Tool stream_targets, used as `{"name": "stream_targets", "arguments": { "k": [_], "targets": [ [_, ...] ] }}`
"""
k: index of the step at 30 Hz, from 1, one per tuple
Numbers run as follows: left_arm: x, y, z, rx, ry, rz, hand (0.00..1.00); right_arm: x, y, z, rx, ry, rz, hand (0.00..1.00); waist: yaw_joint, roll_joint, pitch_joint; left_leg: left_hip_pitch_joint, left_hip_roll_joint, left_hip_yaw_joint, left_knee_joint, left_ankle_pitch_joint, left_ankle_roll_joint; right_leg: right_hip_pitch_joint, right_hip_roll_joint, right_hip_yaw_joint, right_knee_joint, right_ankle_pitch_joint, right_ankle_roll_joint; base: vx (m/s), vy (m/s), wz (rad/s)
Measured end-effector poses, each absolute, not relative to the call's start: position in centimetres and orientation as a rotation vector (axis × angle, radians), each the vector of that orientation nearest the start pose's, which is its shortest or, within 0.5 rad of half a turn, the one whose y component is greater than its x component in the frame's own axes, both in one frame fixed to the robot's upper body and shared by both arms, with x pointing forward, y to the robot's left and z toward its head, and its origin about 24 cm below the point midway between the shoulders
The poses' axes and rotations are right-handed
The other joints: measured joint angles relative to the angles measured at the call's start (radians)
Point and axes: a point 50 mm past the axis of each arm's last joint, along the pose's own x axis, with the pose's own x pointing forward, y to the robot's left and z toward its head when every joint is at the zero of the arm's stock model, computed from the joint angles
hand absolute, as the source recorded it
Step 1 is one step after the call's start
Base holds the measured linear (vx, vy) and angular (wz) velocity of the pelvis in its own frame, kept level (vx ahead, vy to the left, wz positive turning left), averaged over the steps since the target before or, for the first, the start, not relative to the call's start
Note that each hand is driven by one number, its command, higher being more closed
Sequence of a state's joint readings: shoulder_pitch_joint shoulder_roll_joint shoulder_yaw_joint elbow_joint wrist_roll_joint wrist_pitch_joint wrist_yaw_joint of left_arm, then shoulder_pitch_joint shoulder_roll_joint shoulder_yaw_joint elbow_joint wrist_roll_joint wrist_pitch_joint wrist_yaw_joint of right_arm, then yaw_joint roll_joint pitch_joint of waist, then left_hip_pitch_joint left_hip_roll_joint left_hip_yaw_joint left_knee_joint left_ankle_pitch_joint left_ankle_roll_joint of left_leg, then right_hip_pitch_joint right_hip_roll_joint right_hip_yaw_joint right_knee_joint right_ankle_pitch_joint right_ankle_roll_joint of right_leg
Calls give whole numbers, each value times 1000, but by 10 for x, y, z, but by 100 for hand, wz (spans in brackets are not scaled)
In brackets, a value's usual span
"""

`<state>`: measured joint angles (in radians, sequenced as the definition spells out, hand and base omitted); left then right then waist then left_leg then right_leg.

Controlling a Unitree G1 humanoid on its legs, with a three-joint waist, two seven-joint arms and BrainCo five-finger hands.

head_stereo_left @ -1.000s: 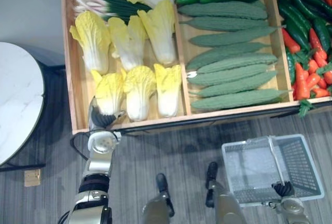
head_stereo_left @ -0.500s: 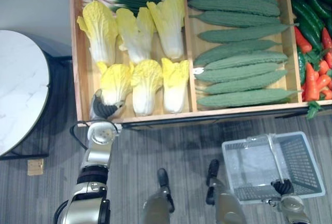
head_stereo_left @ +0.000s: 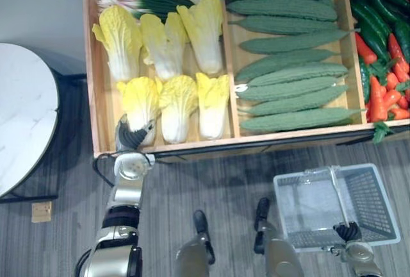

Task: Pick vegetable in the basket

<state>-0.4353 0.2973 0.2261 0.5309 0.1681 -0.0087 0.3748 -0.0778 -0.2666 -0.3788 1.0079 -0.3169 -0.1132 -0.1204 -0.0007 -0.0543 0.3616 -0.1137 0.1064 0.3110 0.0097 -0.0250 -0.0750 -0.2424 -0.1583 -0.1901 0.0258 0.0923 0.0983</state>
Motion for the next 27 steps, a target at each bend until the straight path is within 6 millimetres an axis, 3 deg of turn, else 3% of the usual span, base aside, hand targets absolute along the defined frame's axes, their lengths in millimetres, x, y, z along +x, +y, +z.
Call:
{"name": "stream_targets", "arguments": {
  "k": [4,10,17,27],
  "targets": [
    [320,258,90,264,-88,652,100,164,-293,-106,-383,804,-400,100,-2,-15,7,0,0,2,3,0,0,0,1,8,1,1,0,0,0,-1],
    [310,250,114,175,-230,761,100,162,-293,-108,-385,814,-399,100,-14,-17,6,5,2,2,10,-1,1,4,5,34,4,1,1,0,0,0],
    [300,246,131,161,-338,834,100,157,-286,-114,-397,840,-374,100,-24,-28,-1,19,12,3,11,-1,0,17,15,38,4,1,1,-2,-1,0],
    [286,235,148,123,-467,839,100,136,-285,-123,-393,898,-374,100,-26,-40,-73,31,12,8,9,-2,-2,26,18,50,-4,1,1,6,-3,-2]
  ]
}}
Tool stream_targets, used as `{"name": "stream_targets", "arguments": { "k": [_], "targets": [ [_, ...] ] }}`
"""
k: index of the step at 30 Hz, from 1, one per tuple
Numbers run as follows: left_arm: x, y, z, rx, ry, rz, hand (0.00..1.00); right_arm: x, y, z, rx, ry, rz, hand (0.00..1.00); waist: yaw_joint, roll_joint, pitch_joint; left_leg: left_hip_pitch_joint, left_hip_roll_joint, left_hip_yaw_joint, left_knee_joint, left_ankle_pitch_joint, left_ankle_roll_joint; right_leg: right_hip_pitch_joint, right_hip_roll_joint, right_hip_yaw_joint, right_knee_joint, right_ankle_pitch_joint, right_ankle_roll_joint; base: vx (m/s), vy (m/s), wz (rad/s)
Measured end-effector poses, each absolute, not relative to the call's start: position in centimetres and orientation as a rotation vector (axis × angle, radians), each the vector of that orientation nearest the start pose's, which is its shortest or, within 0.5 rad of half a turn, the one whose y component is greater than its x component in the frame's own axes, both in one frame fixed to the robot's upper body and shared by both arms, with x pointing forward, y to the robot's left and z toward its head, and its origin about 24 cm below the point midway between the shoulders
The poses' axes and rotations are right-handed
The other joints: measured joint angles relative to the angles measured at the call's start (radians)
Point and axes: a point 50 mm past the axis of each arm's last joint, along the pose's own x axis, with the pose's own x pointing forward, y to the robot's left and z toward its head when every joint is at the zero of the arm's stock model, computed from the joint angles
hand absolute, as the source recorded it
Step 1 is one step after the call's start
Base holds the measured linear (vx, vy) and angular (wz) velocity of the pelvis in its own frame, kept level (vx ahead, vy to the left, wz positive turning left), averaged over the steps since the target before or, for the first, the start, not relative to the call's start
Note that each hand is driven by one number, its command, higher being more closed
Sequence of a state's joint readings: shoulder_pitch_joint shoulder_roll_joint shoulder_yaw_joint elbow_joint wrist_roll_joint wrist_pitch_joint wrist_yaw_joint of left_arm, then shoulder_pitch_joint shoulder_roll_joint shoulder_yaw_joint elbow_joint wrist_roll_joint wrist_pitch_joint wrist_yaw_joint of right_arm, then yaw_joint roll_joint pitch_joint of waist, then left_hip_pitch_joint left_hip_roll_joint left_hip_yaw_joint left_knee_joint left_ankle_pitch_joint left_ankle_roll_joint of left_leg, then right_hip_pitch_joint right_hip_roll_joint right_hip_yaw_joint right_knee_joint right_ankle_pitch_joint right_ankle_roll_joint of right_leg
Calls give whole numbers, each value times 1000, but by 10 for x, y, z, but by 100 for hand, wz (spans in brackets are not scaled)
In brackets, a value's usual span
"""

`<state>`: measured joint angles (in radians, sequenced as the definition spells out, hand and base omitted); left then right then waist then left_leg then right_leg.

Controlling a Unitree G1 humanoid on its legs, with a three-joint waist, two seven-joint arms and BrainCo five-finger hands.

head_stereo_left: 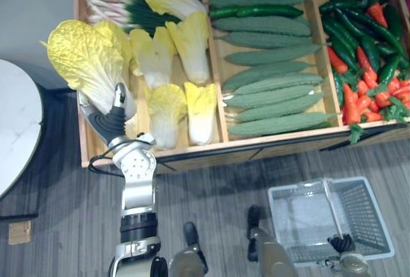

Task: Pick vegetable in the basket

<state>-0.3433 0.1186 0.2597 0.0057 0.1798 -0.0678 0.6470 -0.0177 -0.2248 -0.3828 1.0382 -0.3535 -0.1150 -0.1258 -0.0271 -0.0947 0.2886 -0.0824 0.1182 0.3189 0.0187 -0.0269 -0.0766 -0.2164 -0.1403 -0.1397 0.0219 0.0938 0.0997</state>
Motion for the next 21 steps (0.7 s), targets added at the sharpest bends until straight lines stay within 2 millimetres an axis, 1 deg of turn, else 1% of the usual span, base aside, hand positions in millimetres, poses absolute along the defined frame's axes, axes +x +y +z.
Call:
{"name": "stream_targets", "arguments": {
  "k": [2,4,6,8,10,11,12,13,14,16,19,21],
  "targets": [
    [283,230,147,130,-478,812,100,130,-285,-125,-393,913,-375,100,0,-1,-25,4,0,1,0,0,0,4,0,2,-2,0,0,7,-6,-2],
    [281,225,147,143,-490,768,100,126,-287,-125,-397,921,-380,100,0,2,-30,34,0,6,-1,-6,-3,32,2,9,-5,0,0,-4,-4,-8],
    [277,219,143,164,-497,708,100,124,-291,-125,-404,926,-383,100,0,6,-57,43,-1,25,-1,-13,-3,31,2,27,-7,3,4,-22,5,-24],
    [273,213,140,184,-505,648,100,123,-298,-121,-424,923,-391,100,0,15,-68,59,-3,44,1,-23,-4,35,3,49,-7,5,8,-18,16,-34],
    [271,205,135,223,-505,549,100,120,-315,-113,-471,916,-407,100,-2,36,-92,79,-7,82,0,-36,-3,36,4,88,-14,11,18,-4,29,-44],
    [271,202,134,231,-508,521,100,120,-320,-111,-484,915,-410,100,-2,42,-96,86,-9,91,-1,-38,-2,39,4,97,-19,13,21,-2,31,-42],
    [270,195,135,247,-519,461,100,120,-330,-106,-510,911,-410,100,-5,54,-103,92,-11,108,-1,-43,-1,41,4,113,-21,15,24,19,31,-41],
    [267,188,136,260,-541,403,100,122,-337,-99,-545,897,-400,100,-13,63,-108,107,-11,125,-2,-50,-2,45,6,130,-22,17,27,12,29,-41],
    [266,186,136,270,-552,372,100,124,-340,-96,-568,891,-383,100,-18,66,-110,113,-11,136,-1,-54,-2,46,8,140,-22,18,29,32,23,-48],
    [264,175,139,307,-591,261,100,136,-348,-83,-667,842,-329,100,-28,72,-118,140,-11,179,-2,-67,-3,47,15,181,-22,22,35,16,14,-53],
    [263,163,138,329,-613,149,100,147,-354,-69,-747,783,-258,100,-32,75,-126,173,-15,232,1,-85,-4,50,23,235,-23,26,42,14,13,-51],
    [262,158,137,349,-618,95,100,150,-352,-66,-773,762,-223,100,-42,74,-129,187,-17,251,2,-91,-4,55,25,252,-23,27,43,-6,-1,-31]
  ]
}}
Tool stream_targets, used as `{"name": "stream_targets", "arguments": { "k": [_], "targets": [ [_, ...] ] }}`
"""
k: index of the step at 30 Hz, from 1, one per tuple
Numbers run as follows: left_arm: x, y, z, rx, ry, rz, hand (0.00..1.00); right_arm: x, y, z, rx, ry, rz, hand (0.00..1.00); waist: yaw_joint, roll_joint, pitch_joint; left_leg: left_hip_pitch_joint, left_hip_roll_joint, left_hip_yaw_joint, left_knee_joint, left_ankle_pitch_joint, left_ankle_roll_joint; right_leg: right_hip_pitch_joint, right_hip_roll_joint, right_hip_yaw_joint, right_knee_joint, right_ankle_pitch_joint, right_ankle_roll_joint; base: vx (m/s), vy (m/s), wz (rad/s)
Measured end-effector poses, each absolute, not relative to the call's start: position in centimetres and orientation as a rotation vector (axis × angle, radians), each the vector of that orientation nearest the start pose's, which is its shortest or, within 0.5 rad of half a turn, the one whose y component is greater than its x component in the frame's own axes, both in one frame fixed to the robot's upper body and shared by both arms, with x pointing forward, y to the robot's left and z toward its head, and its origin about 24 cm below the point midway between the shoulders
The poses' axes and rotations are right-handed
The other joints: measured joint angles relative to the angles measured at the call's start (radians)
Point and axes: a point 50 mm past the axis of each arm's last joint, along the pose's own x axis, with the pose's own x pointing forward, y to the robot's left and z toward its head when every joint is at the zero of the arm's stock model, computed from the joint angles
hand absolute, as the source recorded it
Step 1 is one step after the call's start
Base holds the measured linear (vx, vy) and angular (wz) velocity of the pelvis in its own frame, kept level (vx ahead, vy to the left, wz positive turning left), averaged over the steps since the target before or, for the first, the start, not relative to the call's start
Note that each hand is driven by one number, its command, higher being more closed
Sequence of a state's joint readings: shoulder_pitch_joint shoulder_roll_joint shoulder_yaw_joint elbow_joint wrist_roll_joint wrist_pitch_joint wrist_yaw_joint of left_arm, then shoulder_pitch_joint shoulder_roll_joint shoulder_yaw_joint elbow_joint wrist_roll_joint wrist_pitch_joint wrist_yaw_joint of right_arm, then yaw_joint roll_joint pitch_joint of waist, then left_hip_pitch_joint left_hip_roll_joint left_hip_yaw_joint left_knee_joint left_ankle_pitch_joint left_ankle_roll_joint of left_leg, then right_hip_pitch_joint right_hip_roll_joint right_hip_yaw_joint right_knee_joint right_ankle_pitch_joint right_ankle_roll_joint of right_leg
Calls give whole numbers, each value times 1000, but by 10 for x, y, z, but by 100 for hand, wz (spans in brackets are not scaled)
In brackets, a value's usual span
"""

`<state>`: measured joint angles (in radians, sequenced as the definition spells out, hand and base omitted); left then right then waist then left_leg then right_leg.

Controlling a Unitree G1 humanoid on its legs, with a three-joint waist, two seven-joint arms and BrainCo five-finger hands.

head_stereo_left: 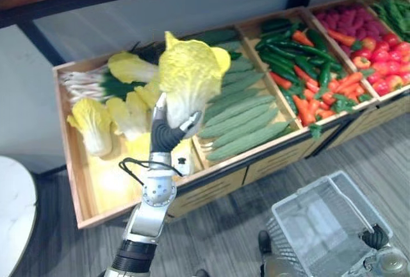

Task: Pick vegetable in the basket

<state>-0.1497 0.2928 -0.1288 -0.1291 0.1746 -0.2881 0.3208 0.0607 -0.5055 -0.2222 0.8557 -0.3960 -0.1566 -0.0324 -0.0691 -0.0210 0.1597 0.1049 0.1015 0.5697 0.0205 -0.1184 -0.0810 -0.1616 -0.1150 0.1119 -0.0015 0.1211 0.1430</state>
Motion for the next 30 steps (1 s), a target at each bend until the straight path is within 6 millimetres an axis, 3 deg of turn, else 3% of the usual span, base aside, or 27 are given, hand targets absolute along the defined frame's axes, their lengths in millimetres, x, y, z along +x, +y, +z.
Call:
{"name": "stream_targets", "arguments": {
  "k": [5,15,21,30],
  "targets": [
    [260,143,132,368,-615,-39,100,153,-344,-62,-837,726,-89,100,-9,4,-30,24,-6,49,3,-19,-1,10,4,44,-16,12,10,-9,-17,-27],
    [252,103,122,346,-590,-402,100,175,-329,-29,-988,551,130,100,-10,16,-58,73,9,177,45,-71,-21,10,29,147,-13,22,15,0,-39,-33],
    [243,68,124,338,-628,-662,100,185,-314,-13,-1029,445,201,100,-10,29,-83,74,55,255,157,-138,-42,9,52,192,1,23,17,25,-23,-27],
    [213,37,114,312,-605,-991,100,209,-304,9,-1111,338,279,100,-10,45,-96,75,104,359,251,-192,-74,-35,101,270,37,23,17,15,-10,-30]
  ]
}}
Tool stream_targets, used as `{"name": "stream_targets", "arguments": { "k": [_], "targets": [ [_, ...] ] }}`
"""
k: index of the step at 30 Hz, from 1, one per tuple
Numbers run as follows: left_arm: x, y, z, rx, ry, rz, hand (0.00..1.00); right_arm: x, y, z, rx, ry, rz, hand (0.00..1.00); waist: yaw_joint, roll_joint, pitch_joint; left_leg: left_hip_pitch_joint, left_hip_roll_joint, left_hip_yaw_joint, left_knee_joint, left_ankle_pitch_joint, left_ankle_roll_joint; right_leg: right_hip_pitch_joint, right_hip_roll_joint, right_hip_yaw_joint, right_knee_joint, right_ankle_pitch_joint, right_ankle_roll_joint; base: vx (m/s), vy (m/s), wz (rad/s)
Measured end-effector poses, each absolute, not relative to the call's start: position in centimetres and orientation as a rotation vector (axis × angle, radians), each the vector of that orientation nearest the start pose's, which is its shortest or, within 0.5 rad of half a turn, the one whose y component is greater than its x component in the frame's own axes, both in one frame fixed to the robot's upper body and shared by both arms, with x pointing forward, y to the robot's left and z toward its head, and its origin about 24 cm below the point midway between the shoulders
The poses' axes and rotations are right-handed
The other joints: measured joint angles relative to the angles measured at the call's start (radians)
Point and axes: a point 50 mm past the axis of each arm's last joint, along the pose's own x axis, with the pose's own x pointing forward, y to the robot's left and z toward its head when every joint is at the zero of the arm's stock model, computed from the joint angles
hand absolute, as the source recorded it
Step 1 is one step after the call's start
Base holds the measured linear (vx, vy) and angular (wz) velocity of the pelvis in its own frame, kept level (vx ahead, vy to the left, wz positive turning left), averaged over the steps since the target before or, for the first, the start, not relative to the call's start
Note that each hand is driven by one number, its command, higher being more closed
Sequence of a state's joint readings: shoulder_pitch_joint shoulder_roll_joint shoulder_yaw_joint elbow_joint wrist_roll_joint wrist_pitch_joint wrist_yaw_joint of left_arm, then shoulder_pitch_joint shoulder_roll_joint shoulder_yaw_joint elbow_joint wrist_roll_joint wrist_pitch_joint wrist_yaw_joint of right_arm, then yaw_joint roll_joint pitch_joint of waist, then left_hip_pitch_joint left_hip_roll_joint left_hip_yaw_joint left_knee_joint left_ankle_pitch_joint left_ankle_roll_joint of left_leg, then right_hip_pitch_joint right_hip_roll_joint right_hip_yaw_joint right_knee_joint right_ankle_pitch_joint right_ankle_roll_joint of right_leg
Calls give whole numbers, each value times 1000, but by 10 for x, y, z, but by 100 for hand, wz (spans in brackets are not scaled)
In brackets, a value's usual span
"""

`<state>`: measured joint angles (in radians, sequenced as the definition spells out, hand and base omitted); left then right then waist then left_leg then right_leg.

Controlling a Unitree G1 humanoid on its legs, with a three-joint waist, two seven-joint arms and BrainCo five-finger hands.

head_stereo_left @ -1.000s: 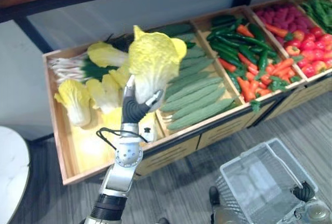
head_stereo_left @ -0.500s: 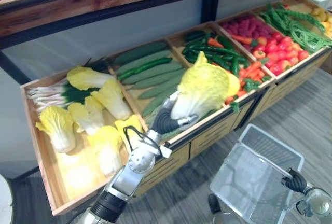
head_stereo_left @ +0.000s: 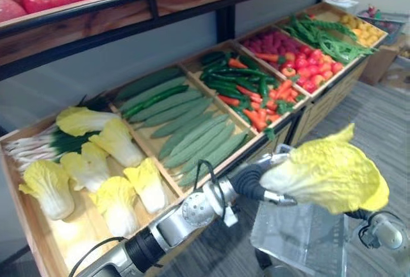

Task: Pick vegetable in the basket

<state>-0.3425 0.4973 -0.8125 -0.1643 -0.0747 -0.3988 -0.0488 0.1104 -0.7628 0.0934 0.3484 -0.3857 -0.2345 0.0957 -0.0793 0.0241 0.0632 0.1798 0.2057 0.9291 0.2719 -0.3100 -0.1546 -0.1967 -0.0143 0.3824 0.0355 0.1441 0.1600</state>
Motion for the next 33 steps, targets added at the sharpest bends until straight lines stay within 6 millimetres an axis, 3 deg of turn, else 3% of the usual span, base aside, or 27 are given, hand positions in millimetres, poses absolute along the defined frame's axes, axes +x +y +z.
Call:
{"name": "stream_targets", "arguments": {
  "k": [8,19,29,33],
  "targets": [
    [197,24,91,357,-528,-1176,100,238,-287,37,-1215,210,398,100,-11,21,-11,22,31,103,38,-16,-25,-28,49,68,21,3,-1,39,12,-31],
    [206,13,60,459,-425,-1220,100,264,-225,75,-1222,-34,674,100,-52,25,-9,57,37,228,47,-23,-37,-61,109,172,33,15,0,33,42,-31],
    [222,14,43,608,-394,-1186,100,261,-216,102,-1273,-92,800,100,-58,14,-1,86,44,298,47,-28,-45,-65,147,222,36,15,0,43,41,-20],
    [233,18,30,708,-357,-1149,100,259,-216,108,-1272,-86,842,100,-60,-3,16,89,45,305,47,-28,-46,-66,152,228,36,15,0,31,26,-5]
  ]
}}
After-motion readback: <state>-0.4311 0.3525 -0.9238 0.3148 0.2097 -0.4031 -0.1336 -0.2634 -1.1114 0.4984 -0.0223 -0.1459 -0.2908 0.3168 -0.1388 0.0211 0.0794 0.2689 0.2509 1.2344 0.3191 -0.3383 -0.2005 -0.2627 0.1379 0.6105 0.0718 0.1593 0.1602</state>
